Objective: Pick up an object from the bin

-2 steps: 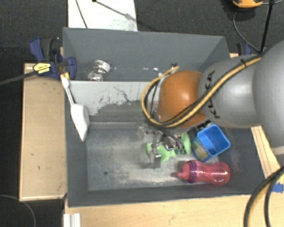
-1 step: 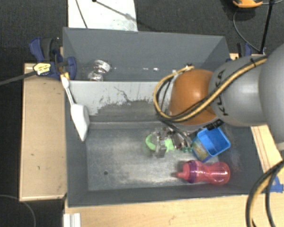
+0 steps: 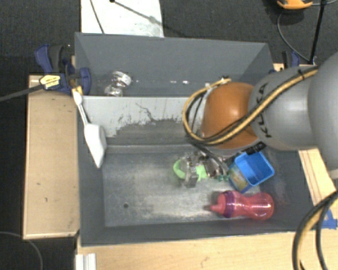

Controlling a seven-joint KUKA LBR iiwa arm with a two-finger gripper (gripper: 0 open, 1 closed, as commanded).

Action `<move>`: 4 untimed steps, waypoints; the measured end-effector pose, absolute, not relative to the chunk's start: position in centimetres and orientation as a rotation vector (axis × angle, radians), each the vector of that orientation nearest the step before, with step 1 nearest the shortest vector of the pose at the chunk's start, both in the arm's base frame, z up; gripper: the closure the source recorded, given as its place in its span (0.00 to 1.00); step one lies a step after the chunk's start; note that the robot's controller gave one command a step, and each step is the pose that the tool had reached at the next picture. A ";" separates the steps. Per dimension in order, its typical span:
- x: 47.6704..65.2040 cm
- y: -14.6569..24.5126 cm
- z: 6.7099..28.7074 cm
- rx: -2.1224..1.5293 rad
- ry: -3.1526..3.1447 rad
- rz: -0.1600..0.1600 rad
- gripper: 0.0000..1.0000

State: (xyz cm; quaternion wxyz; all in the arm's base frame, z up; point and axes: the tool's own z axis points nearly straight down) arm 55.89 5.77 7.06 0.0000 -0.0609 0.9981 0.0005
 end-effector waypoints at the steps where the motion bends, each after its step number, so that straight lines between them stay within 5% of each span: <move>1: 55.8 5.8 7.4 -0.191 3.136 0.002 1.00; 4: 55.7 5.8 10.2 -0.185 3.141 0.001 1.00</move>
Offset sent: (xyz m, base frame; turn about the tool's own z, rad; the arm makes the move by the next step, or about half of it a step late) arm -0.0001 0.0001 0.0219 0.0000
